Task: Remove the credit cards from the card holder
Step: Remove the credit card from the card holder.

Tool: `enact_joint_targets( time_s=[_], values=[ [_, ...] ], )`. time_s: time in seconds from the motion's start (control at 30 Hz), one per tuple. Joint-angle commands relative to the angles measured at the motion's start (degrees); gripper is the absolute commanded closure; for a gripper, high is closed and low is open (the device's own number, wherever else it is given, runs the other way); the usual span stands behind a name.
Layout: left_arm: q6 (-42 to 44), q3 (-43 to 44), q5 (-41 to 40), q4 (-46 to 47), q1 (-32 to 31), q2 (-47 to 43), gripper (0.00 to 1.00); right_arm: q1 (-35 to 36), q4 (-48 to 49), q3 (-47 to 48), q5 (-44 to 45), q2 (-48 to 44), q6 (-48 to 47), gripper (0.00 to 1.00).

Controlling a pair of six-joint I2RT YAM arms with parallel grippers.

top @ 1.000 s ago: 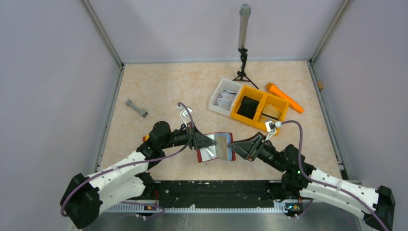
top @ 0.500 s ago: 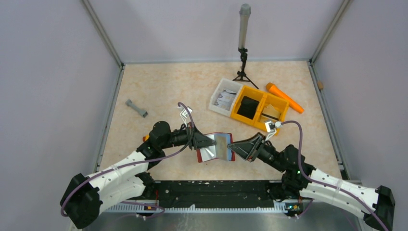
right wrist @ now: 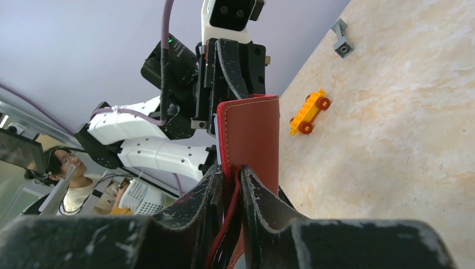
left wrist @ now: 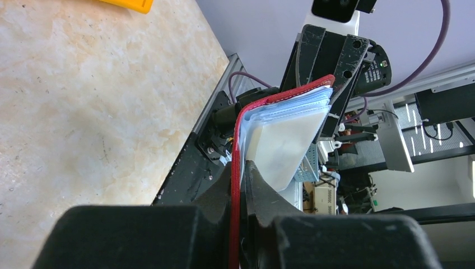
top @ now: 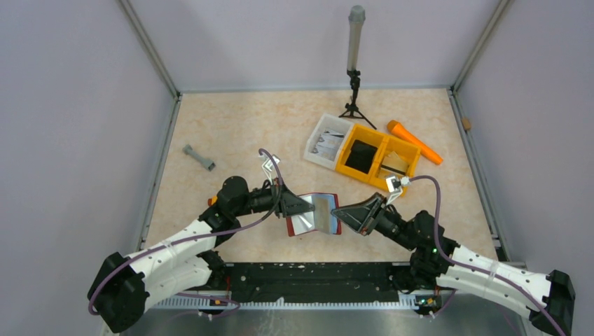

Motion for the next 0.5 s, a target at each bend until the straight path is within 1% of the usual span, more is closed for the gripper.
enact_joint_targets(
  time_s=[0.0,0.17,0.47],
  values=[
    [-0.26,2.11,0.33,3.45,-0.21,-0.94,0.96,-0.34,0.48,0.65,-0.17,-0.25,-0.55,0.82],
    [-0.17,2.2,0.28,3.27,-0.22,-0.77,0.96,-0.3,-3.85,2.46,0.57,1.13,-1.73,0.81],
    [0.4,2.53,0.26,2.55,-0.27,-0.48,0.96,-0.34,-7.98,4.04,1.68,3.24,-3.11,0.8]
  ],
)
